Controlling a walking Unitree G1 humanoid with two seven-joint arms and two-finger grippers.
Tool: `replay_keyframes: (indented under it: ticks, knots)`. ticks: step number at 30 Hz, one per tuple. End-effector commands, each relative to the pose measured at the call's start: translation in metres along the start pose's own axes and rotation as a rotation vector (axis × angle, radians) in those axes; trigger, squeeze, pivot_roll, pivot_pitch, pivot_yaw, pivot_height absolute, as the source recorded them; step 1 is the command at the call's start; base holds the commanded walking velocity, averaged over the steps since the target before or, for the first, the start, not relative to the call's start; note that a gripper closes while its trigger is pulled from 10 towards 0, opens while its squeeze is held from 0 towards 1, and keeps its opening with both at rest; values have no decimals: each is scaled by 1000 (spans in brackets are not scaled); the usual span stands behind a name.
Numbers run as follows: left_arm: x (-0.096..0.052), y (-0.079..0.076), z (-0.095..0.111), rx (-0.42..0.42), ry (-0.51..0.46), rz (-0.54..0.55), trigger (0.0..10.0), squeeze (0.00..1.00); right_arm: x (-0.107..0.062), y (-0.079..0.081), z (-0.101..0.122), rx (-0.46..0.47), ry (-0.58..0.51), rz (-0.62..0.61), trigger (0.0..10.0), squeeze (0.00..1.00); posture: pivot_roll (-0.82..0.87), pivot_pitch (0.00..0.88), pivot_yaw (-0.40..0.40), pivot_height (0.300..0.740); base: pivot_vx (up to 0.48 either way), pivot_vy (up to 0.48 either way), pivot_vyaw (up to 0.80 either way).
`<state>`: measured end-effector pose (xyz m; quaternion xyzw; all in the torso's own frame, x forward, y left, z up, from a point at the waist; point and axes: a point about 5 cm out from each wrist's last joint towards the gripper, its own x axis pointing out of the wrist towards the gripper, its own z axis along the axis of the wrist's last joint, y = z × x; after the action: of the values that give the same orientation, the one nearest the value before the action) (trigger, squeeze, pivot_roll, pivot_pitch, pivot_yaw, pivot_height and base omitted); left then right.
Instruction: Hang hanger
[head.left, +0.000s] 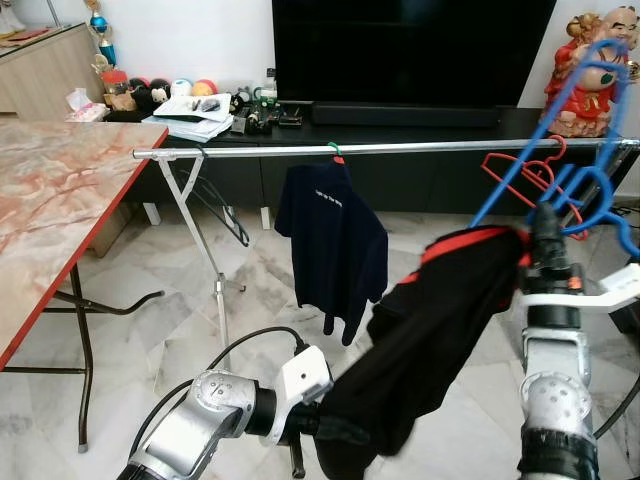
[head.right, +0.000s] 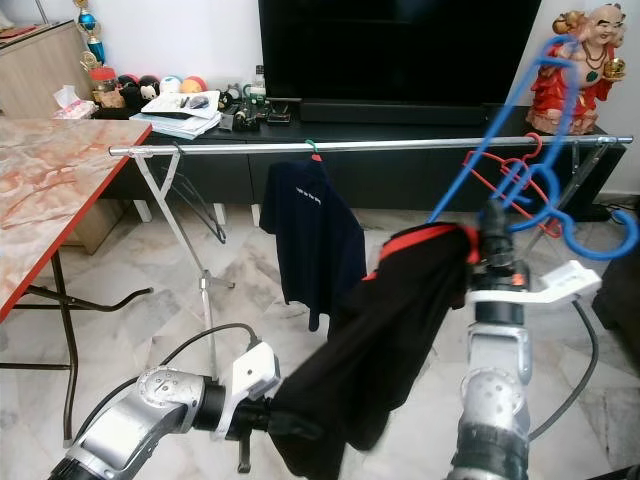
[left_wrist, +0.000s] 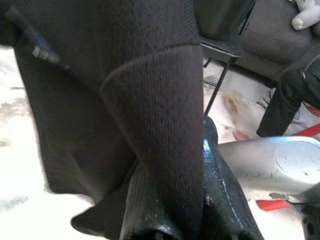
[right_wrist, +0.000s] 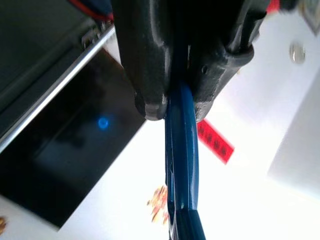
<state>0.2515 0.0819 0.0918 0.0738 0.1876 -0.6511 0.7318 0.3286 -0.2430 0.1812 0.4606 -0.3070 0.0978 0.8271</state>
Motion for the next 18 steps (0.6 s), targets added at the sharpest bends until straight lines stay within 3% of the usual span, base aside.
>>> replay_keyframes:
  ticks: [1,4,12,15,16,18]
  knots:
    - [1,-7,-8,-3,59,-40,0,0,12,-3,31,30,-170,-2,10000,0,-28,0,11,740,0,0,0]
    - [2,-9,-13,-2,104,-52,0,0,14,-6,51,56,-282,0,10000,0,-27,0,11,740,0,0,0]
    - [-4,-10,-25,1,203,-54,0,0,13,-13,80,64,-394,-11,10000,0,-25,0,12,740,0,0,0]
    - [-9,-11,-31,10,266,-50,0,0,13,-17,92,58,-434,-21,10000,0,-27,0,13,740,0,0,0]
    - [-16,-11,-40,38,359,-50,0,0,13,-19,101,39,-457,-22,10000,0,-25,0,13,740,0,0,0]
    - [-20,-11,-43,50,399,-55,0,0,12,-20,106,27,-469,-25,10000,0,-23,0,13,740,0,0,0]
